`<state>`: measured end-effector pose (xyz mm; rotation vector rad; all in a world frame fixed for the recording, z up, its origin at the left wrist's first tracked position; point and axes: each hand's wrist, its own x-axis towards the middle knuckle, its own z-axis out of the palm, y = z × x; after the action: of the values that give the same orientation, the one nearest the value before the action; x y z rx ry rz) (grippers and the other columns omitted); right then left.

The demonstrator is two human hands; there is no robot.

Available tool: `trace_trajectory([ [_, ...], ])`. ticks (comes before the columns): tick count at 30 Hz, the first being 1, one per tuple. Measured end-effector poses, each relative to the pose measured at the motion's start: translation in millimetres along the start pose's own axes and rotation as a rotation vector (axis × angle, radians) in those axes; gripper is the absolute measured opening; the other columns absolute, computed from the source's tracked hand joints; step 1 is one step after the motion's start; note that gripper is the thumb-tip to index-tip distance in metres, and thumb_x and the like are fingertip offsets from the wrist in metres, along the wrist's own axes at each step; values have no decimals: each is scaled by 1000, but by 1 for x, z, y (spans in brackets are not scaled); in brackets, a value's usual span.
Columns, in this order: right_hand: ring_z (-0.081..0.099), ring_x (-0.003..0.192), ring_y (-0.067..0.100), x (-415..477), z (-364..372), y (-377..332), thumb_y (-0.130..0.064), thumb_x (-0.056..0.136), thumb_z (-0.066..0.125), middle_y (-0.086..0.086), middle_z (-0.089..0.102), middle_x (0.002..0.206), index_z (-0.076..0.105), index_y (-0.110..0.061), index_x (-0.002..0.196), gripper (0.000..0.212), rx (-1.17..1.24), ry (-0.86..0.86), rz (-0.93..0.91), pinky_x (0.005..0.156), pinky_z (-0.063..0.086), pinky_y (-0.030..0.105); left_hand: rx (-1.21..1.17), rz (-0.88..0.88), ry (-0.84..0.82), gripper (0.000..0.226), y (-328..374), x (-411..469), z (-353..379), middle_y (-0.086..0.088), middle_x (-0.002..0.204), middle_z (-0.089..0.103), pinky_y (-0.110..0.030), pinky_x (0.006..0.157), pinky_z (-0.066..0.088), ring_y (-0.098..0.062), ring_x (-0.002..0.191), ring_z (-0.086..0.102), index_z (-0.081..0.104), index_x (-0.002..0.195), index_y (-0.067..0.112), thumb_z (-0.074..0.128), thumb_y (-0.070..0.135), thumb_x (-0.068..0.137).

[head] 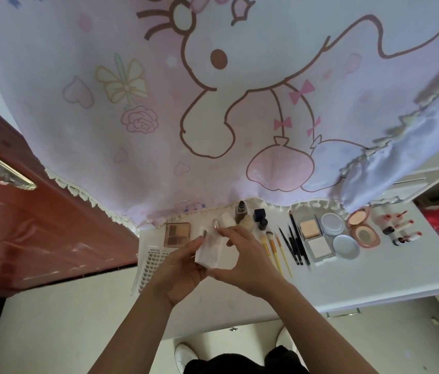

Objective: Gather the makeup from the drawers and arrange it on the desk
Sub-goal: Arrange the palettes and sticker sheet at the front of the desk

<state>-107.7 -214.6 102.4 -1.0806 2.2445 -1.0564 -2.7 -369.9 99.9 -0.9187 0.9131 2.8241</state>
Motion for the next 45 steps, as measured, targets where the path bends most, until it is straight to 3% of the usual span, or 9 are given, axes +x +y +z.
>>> trace_trajectory([
  [7,52,100,-3,7,-3,-5,-57,74,77,-32,41,119,49,-39,133,68,-16,125,-18,79,42,7,-159,127,89,92,7,2,-7,-24,129,57,-41,94,55,-34,115,60,53,134,-1,95,25,57],
  [12,66,91,5,1,-4,-10,-42,93,65,-15,64,114,64,-32,110,20,462,138,139,75,52,21,-216,233,42,89,14,3,-15,-13,116,63,-40,99,52,-27,117,58,50,131,10,96,22,56],
  [16,73,93,24,-4,1,-10,-43,91,64,5,66,117,62,-27,125,37,872,66,349,81,58,33,-129,271,9,76,12,4,-16,-6,108,64,-37,96,53,-22,103,63,56,120,14,96,21,55],
  [20,72,97,35,-8,2,-4,-45,87,66,16,69,116,61,-24,128,46,1134,74,522,80,56,36,3,271,2,66,5,4,-17,-9,109,59,-37,102,50,-26,112,55,53,129,9,85,9,71],
  [25,74,87,24,-10,-1,10,-22,92,70,9,76,98,60,-15,125,36,974,180,577,74,55,28,124,218,47,66,-9,10,-23,-14,117,57,-34,102,50,-26,111,58,49,137,10,71,-9,78],
  [29,69,74,14,-10,-3,21,-16,88,74,6,76,85,62,-21,119,33,915,333,591,73,54,26,167,131,148,47,-16,13,-22,-18,117,63,-36,86,57,-28,101,66,52,126,4,69,1,83],
  [37,71,85,15,-2,3,39,-19,90,74,8,77,94,65,-16,117,28,997,392,565,81,56,28,383,6,249,23,-38,16,-29,-14,103,74,-34,76,52,-21,87,66,70,113,6,54,10,98],
  [41,70,95,16,-5,18,58,-19,92,71,8,73,106,64,-15,123,33,1011,307,669,84,56,27,258,-47,272,22,-57,22,-39,-15,99,74,-29,70,58,-20,80,65,66,114,1,54,3,96],
  [45,66,97,17,-20,44,80,-18,96,63,4,68,110,57,-14,133,38,846,32,787,83,56,29,152,-90,342,24,-78,33,-52,-19,104,72,-32,72,61,-27,85,67,63,117,1,53,-2,95],
])
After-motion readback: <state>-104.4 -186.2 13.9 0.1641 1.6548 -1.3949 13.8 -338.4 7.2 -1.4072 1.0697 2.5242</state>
